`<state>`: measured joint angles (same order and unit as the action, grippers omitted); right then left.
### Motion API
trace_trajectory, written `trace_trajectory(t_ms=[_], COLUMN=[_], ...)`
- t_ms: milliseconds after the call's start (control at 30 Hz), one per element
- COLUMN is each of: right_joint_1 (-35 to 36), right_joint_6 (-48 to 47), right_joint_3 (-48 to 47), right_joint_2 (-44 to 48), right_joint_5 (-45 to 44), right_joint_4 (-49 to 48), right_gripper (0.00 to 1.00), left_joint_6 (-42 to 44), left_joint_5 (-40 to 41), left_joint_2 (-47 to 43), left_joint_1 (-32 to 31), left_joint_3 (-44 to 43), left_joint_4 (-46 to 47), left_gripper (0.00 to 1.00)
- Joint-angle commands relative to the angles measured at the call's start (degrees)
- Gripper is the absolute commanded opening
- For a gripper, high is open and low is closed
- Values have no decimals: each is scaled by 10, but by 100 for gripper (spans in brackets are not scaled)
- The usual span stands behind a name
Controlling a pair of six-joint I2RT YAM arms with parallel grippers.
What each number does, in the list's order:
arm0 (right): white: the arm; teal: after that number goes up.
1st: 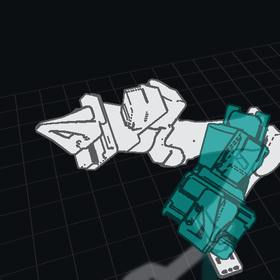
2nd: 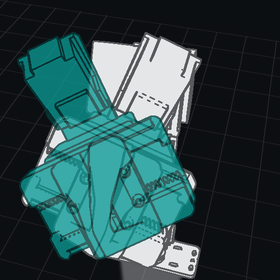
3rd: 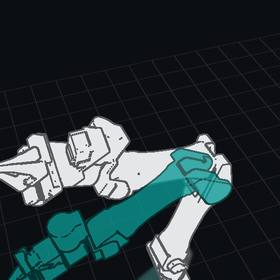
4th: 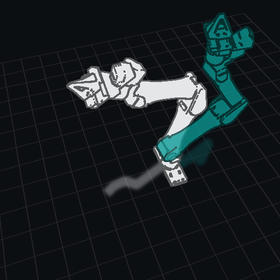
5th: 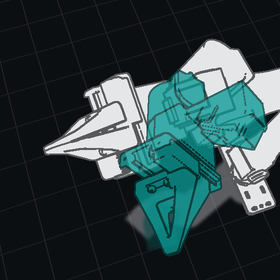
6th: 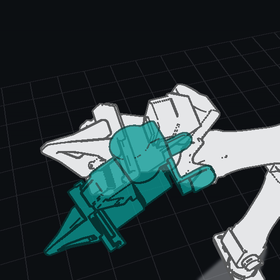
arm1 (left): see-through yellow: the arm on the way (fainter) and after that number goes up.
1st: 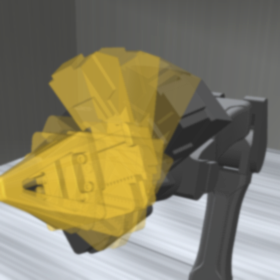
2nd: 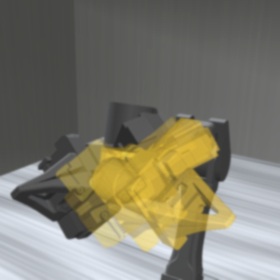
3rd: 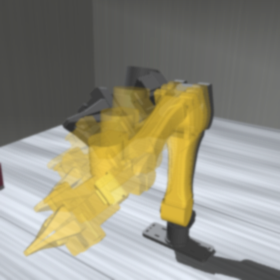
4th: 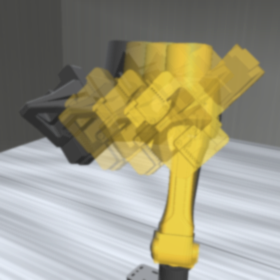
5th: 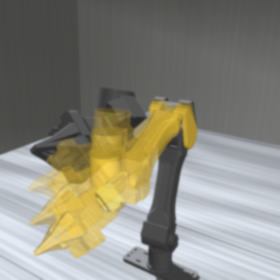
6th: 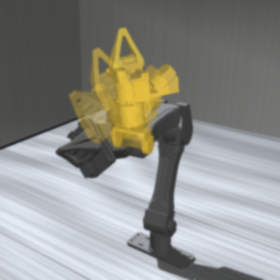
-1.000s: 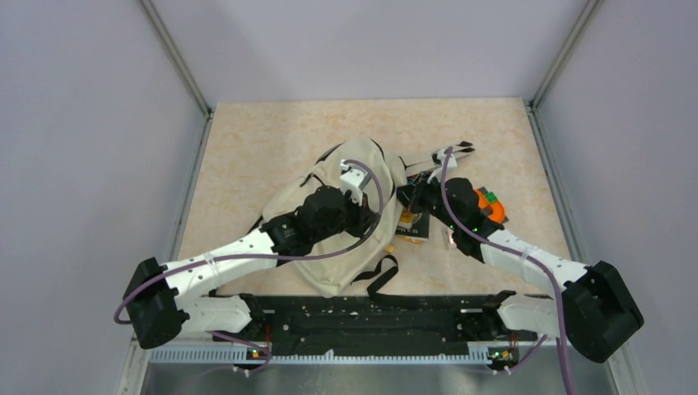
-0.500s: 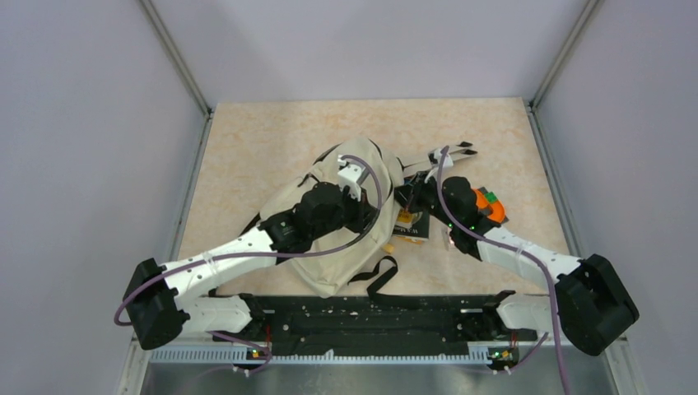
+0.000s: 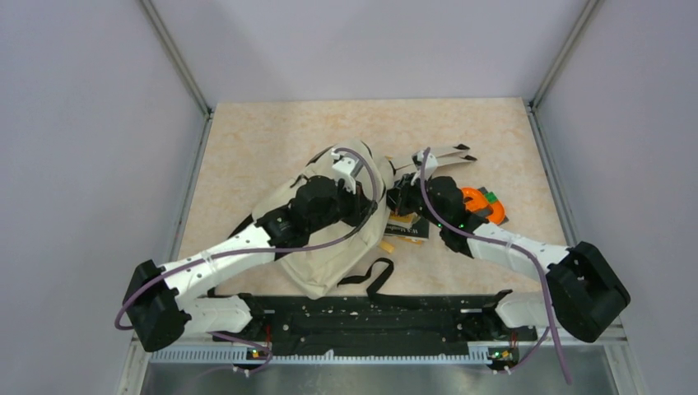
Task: Pack the student bag
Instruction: Unzip the student bag at the center of the board.
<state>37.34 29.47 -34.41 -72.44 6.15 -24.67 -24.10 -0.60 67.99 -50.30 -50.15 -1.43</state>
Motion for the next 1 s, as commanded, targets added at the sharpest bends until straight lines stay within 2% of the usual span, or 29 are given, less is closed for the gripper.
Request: trace_trajectory(t_ms=[0, 433, 600, 700, 867, 967], right_joint_1=[33, 62, 62, 61, 56, 55], right_joint_6=[-17, -8, -17, -49, -77, -87], right_joint_3=[-26, -26, -26, -28, -6, 11], right_joint_2=[-17, -47, -3, 47, 151, 204], right_joint_5=[15, 43, -9, -75, -133, -112], right_joint_4=[3, -16, 45, 112, 166, 159], right_gripper=[0, 0, 2, 10, 46, 60], left_joint_6=[-14, -32, -48, -62, -71, -85], left_joint_5=[-18, -71, -92, -103, -132, -139], left_joint_2=[-13, -16, -19, -35, -49, -55], left_joint_1=[24, 74, 85, 94, 98, 98], left_joint_3=[-37, -45, -37, -25, -20, -18], left_joint_4=[78, 98, 91, 75, 24, 0], left_gripper=[0, 0, 0, 0, 0, 0])
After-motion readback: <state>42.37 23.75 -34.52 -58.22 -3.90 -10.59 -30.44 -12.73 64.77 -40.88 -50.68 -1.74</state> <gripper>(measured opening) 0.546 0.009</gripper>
